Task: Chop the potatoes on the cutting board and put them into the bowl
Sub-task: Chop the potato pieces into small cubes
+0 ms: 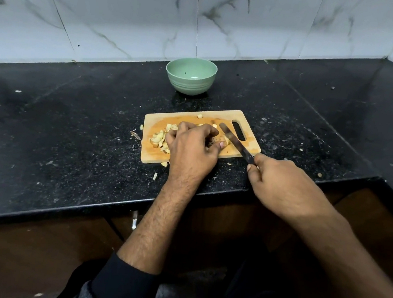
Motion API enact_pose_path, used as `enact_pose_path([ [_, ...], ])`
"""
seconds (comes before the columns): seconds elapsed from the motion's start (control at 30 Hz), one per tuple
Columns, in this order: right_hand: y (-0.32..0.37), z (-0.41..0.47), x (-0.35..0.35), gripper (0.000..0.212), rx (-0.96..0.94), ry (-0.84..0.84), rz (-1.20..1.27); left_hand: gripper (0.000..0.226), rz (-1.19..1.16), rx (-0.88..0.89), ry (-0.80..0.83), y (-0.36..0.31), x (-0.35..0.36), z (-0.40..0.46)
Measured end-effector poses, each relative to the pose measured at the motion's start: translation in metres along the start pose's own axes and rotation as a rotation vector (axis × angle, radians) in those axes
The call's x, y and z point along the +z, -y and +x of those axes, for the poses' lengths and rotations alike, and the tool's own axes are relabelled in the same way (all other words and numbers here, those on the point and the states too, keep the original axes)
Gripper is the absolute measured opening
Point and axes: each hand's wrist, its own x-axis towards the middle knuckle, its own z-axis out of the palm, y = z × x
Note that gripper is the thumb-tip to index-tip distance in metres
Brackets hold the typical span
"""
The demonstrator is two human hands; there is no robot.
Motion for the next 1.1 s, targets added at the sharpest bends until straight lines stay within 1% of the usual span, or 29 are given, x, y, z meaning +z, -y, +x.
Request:
enact_pose_path([
  [0.1,0.006,0.002,-0.003,0.027,-0.029,0.004,-0.027,0.027,0.019,-0.005,0.021,-0.001,0.001,0.002],
  [0.27,0.015,0.008,-0.007,0.026,-0.042,0.035,-0.091,0.025,-0.050,-0.051,0.031,0.003,0.003,0.007],
  [0.53,0.031,0.029,-0.007,0.033,0.012,0.145,-0.160,0.020,-0.048,-0.039,0.055,0.002,0.003,0.010],
  [0.7,0.013,0.012,0.004,0.025,-0.005,0.192,-0.106,0.021,-0.035,-0.038,0.012,0.000,0.003,0.005],
  [0.87,0.002,-0.001,0.008,0.015,0.027,0.210,-0.098,0.024,-0.024,-0.041,0.010,0.001,0.005,0.005],
  [1.1,0.000,-0.015,-0.001,0.017,0.022,0.212,-0.120,0.027,0.000,-0.014,0.009,0.000,0.002,0.003],
])
